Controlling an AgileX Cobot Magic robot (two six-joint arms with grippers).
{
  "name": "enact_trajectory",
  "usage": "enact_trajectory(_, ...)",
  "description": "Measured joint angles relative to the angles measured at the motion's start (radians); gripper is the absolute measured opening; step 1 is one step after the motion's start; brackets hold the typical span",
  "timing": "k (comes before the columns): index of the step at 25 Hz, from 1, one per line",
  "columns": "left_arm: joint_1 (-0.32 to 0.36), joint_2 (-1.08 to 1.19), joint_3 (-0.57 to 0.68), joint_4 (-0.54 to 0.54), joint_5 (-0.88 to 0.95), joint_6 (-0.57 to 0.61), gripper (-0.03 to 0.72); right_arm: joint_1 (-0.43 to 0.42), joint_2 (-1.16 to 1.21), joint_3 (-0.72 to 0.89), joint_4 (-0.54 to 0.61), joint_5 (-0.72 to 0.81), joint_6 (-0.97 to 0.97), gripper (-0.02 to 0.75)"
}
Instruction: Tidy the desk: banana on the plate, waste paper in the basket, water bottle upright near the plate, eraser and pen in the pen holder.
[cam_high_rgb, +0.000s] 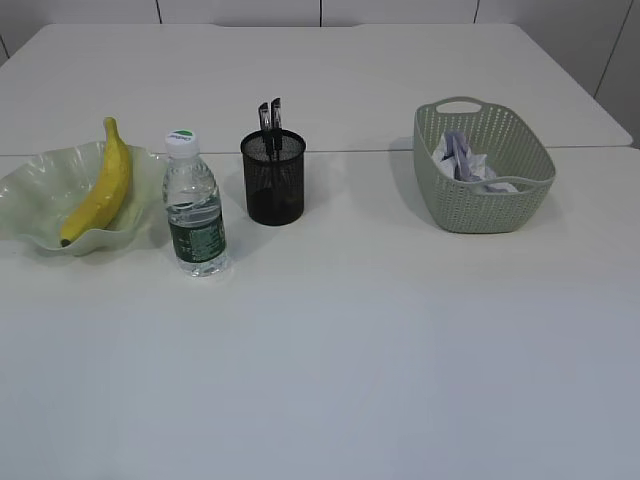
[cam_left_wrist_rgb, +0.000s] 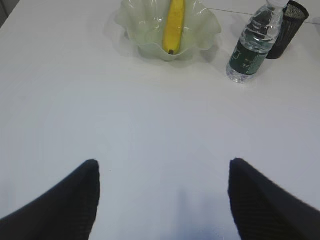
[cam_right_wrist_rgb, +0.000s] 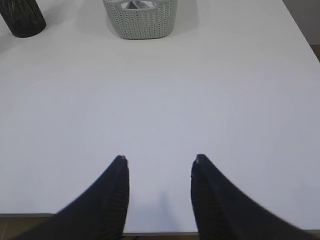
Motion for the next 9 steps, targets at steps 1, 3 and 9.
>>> enact_trajectory(1,0.0,0.0,0.0,0.0,0.0,0.0,0.576,0.0,0.0,0.0,0.0,0.0,0.0,0.309)
enact_trajectory(3,0.0,0.0,0.0,0.0,0.0,0.0,0.576,0.0,0.0,0.0,0.0,0.0,0.0,0.309)
enact_trajectory(9,0.0,0.0,0.0,0.0,0.0,0.0,0.576,0.0,0.0,0.0,0.0,0.0,0.0,0.31)
